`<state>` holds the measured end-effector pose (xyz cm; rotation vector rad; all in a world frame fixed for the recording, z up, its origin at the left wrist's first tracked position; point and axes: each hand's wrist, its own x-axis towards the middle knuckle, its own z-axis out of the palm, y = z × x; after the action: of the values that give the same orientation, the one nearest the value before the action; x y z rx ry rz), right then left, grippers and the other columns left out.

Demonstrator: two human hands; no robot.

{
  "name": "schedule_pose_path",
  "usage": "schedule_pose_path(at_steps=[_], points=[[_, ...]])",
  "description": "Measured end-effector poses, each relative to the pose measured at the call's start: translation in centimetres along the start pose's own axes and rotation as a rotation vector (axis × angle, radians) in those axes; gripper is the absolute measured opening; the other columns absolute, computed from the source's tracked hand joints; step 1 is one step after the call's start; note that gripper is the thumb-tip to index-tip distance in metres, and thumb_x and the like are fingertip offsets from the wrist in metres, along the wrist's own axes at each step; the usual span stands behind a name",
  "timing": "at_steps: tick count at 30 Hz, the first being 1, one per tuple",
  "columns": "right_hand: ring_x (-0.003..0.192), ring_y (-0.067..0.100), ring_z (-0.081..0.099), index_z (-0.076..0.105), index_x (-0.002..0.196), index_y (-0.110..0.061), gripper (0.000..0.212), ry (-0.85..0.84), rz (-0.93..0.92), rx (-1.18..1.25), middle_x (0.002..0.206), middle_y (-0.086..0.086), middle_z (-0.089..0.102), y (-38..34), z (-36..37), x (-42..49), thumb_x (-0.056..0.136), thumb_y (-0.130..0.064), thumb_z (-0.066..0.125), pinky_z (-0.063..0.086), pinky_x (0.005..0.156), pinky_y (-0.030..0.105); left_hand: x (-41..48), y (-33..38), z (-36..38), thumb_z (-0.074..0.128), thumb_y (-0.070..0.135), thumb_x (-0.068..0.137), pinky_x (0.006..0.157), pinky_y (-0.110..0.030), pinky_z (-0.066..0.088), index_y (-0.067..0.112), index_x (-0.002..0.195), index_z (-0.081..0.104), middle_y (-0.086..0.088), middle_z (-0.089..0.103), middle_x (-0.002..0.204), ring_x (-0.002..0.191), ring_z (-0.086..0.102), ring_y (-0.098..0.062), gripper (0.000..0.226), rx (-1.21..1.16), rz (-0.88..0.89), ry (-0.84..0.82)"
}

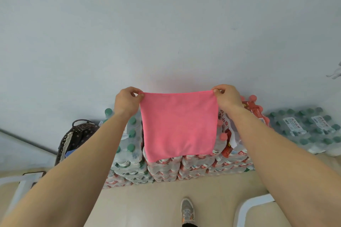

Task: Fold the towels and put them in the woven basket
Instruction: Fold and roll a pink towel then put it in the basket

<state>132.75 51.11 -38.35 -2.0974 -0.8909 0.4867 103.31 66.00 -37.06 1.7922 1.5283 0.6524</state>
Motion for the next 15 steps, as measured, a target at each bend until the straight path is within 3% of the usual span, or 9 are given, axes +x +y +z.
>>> schedule_pose_path(at_steps=[6, 10, 15], points=[[0.101, 0.022, 0.065, 0.075, 0.104, -0.019, 0.021, -0.061, 0.069, 0.005, 0.108, 0.001, 0.071, -0.1, 1.0, 5.6, 0.097, -0.021, 0.055, 0.051, 0.096, 0.039, 3.1, 1.9, 2.1, 0.060, 0.023, 0.083, 0.060, -0.030, 0.053, 0.029, 0.086, 0.068, 0.003, 0.067, 0.074, 0.063, 0.062, -0.016, 0.010, -0.012, -0.068, 0.013], [0.091, 0.028, 0.070, 0.074, 0.094, -0.025, 0.017, -0.075, 0.084, 0.070, 0.096, -0.001, 0.072, -0.3, 1.4, 7.6, 0.094, -0.021, 0.058, 0.057, 0.086, 0.048, 4.4, 2.4, 2.1, 0.059, 0.020, 0.078, 0.071, -0.034, 0.058, 0.029, 0.085, 0.070, 0.006, 0.071, 0.075, 0.073, 0.070, -0.018, 0.016, -0.069, -0.101, 0.049], [0.074, 0.026, 0.071, 0.072, 0.097, -0.020, 0.017, -0.090, 0.077, 0.144, 0.089, -0.001, 0.070, -1.0, 1.0, 8.0, 0.097, -0.017, 0.055, 0.060, 0.077, 0.046, 4.9, 2.9, 1.6, 0.061, 0.013, 0.080, 0.073, -0.033, 0.059, 0.024, 0.092, 0.072, 0.005, 0.073, 0.074, 0.066, 0.072, -0.013, 0.019, -0.158, -0.098, 0.063]])
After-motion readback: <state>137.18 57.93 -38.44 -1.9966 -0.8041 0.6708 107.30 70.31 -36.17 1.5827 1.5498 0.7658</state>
